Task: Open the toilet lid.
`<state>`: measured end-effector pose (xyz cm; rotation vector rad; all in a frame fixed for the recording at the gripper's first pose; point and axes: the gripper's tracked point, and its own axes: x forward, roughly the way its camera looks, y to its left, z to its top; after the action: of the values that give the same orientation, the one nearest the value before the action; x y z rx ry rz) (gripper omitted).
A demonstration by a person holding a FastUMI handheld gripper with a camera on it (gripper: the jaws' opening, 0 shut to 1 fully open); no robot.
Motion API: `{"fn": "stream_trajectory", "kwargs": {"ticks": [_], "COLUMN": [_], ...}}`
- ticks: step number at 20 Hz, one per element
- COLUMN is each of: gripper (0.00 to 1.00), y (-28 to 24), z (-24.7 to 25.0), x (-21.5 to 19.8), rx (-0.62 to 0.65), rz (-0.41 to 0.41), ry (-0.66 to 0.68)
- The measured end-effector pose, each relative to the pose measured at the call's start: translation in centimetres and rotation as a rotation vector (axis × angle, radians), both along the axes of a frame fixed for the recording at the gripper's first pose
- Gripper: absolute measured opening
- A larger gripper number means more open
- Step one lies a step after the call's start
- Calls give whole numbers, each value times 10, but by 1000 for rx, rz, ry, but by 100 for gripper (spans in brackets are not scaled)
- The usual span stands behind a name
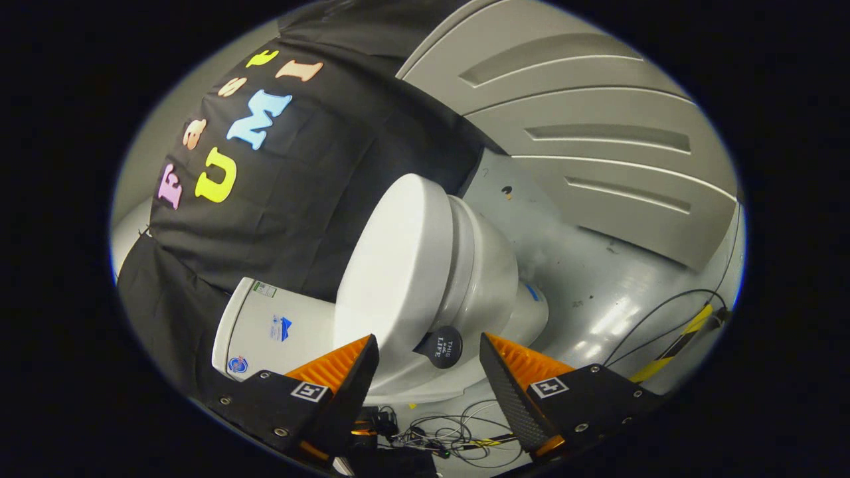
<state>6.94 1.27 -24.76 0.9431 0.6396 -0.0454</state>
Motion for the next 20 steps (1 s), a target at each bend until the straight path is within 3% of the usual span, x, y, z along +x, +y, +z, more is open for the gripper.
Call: {"fn": "stream_trajectory", "kwargs": {"ticks": [3, 7, 9, 13, 14, 17, 20], "gripper": [92, 80, 70, 26, 9, 1, 0], "y": [10, 11, 8, -2, -2, -1, 1], "z": [-7, -15, -21, -35, -36, -29, -22], "x": [7, 15, 16, 11, 13, 11, 11], "rx": [61, 107, 127, 151, 153, 184, 196], "rz": [0, -16, -29, -76, -91, -94, -65], "ry": [16, 33, 50, 90, 87, 53, 32]}}
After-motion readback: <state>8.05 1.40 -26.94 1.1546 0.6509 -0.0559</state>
